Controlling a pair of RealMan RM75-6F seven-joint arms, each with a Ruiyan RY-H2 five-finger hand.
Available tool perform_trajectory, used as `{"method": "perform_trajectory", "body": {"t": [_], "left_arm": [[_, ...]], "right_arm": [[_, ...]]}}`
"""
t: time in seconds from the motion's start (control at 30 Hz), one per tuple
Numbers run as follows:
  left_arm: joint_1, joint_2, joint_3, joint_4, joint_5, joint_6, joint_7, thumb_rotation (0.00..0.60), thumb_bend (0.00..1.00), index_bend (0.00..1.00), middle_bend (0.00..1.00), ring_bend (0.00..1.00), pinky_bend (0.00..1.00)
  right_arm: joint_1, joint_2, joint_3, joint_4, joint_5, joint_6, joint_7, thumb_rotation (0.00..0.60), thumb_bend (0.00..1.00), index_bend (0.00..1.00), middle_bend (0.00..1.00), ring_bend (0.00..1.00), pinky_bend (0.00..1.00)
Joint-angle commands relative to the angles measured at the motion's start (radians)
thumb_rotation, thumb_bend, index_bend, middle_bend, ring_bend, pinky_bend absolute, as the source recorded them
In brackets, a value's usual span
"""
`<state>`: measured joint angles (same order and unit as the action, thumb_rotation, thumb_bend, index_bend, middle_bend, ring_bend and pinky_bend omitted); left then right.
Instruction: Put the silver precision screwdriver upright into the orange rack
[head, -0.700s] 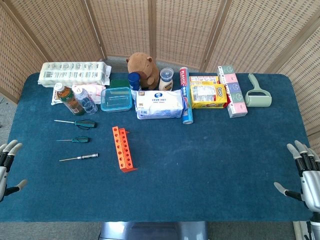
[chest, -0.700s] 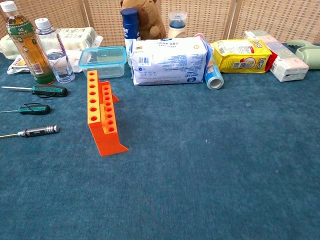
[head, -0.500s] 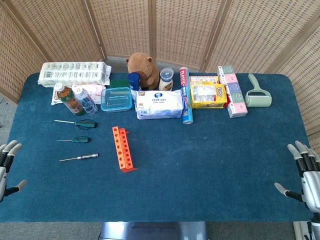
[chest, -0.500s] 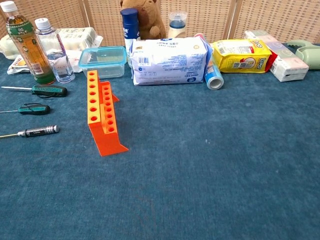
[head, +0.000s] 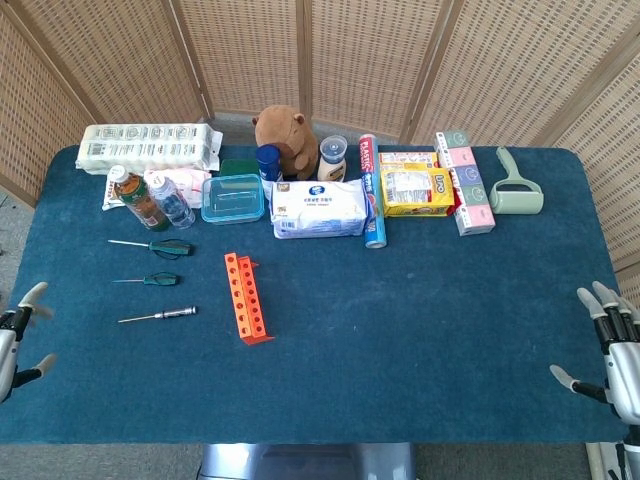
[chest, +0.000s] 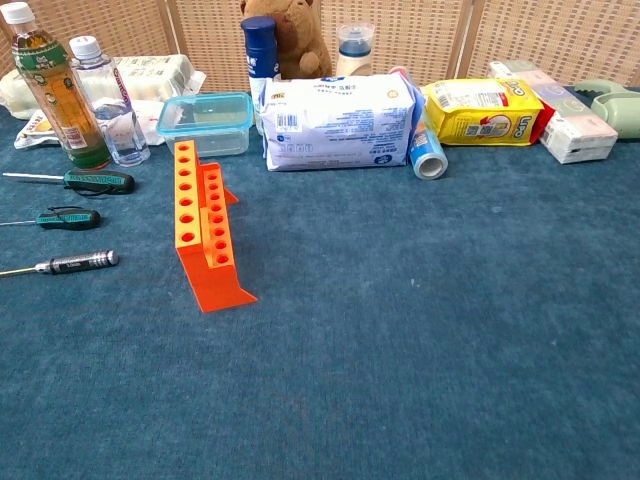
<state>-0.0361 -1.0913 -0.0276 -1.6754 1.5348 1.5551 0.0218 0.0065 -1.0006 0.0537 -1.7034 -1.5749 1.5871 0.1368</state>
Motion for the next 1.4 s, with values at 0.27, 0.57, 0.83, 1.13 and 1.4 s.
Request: {"method": "perform_trajectory", "body": {"t": [0.27,0.57,0.83,1.13,1.4], "left_arm": [[-0.092,-0.147,-0.064,0.092,-0.136,-0.161,0.040,0.600,0.27,0.23,1.00,0.97,0.94],[-0.180,-0.247,-0.118,0.059,-0.288,-0.280,0.221,0.600,0.29,0.35,1.00,0.97,0.94],[-0.241,-0.337,-0.135,0.032,-0.438,-0.346,0.391,0.600,0.28,0.35,1.00,0.97,0.94],[-0.314,-0.422,-0.162,0.018,-0.596,-0.368,0.554,0.600,0.27,0.35,1.00,0.97,0.94],[-0.372,-0.499,-0.196,0.031,-0.723,-0.359,0.646,0.600,0.29,0.35,1.00,0.97,0.94]], "right_arm": [[-0.009,0.023,0.000,-0.002,-0.007,0.019,0.060,0.600,0.00,0.03,0.00,0.00,0.00],[-0.006,0.040,0.002,0.010,0.000,0.009,0.115,0.600,0.00,0.03,0.00,0.00,0.00],[-0.007,0.046,0.002,0.012,0.002,0.009,0.134,0.600,0.00,0.03,0.00,0.00,0.00],[-0.006,0.051,0.001,0.014,0.002,0.006,0.149,0.600,0.00,0.03,0.00,0.00,0.00],[-0.008,0.060,0.000,0.015,0.000,0.007,0.173,0.600,0.00,0.03,0.00,0.00,0.00]]}}
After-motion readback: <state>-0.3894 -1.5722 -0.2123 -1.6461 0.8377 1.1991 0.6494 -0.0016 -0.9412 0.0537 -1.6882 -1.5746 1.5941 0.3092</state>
